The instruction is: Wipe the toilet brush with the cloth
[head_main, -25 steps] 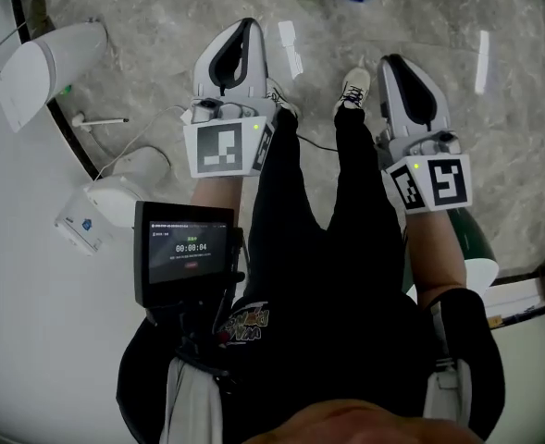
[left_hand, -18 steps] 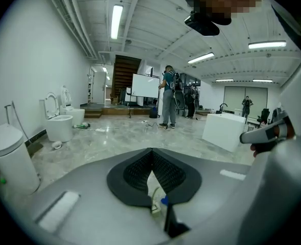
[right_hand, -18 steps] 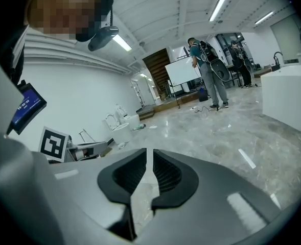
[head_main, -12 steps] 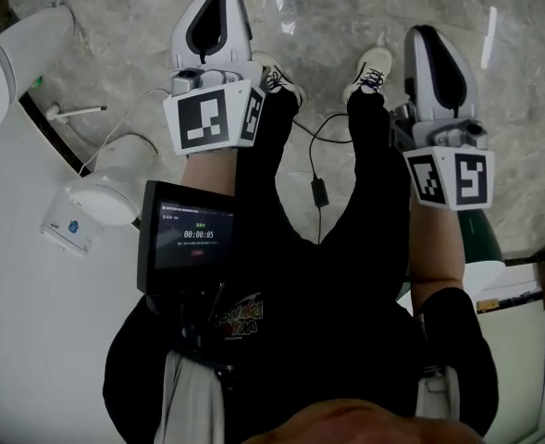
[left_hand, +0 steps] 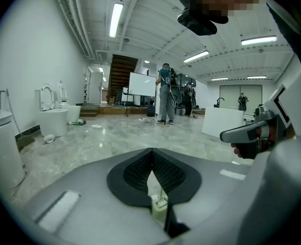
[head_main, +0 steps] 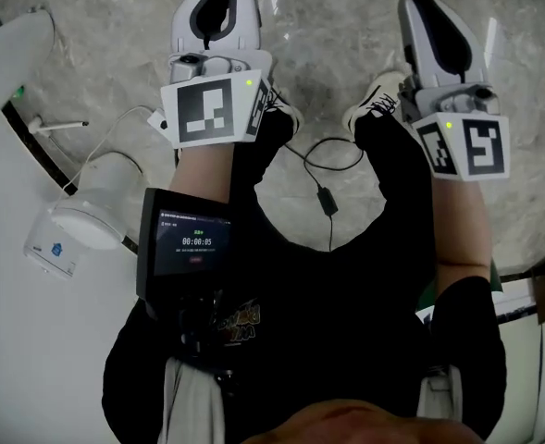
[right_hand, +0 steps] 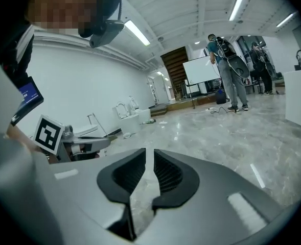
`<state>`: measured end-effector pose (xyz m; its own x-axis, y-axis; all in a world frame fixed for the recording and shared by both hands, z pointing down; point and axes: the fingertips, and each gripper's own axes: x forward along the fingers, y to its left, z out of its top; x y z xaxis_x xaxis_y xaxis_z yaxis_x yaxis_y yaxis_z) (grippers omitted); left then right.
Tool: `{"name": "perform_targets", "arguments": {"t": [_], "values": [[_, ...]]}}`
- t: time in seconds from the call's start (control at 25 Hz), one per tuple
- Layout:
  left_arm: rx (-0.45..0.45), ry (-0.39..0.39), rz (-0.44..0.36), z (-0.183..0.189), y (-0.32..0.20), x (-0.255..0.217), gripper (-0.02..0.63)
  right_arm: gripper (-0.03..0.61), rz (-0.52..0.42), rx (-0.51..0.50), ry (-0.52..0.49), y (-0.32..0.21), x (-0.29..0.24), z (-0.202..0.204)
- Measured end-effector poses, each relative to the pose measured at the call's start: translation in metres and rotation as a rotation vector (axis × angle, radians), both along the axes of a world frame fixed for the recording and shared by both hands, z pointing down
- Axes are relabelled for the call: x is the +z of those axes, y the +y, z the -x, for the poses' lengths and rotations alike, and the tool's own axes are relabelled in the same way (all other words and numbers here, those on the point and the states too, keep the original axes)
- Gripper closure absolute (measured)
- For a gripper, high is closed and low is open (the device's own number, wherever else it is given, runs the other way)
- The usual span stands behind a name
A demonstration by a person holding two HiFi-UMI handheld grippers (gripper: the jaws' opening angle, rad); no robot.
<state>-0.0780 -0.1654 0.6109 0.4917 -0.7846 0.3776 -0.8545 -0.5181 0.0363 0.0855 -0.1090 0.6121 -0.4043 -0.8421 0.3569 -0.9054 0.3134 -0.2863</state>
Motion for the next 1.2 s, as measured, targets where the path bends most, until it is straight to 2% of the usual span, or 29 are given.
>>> {"name": "perform_targets", "arguments": {"t": [0.2,0.56,0.76,0.88,1.04,1.2], "values": [[0.017,0.002,-0.029,-0.009,-0.029,0.047,0.603,0.523,-0.038,-0.093,0.032,-0.035,0.060,0.002],[0.070,0.131,-0.023,-0.044,-0.036,0.052,0.603,0.514,-0.142,-0.196,0.139,-0.051,0.067,-0.007],[0.134,0.104,-0.051,-0.065,-0.065,0.082,0.603,0.509,-0.083,-0.237,0.118,-0.070,0.134,-0.005],[0.170,0.109,-0.064,-0.078,-0.069,0.084,0.603,0.509,-0.062,-0.235,0.127,-0.073,0.155,-0.006],[0.230,0.124,-0.097,-0.095,-0.070,0.074,0.603,0.501,-0.016,-0.180,0.130,-0.083,0.179,-0.022],[0.275,0.108,-0.106,-0.105,-0.063,0.080,0.603,0.460,0.114,-0.080,0.203,-0.088,0.242,-0.068]]}}
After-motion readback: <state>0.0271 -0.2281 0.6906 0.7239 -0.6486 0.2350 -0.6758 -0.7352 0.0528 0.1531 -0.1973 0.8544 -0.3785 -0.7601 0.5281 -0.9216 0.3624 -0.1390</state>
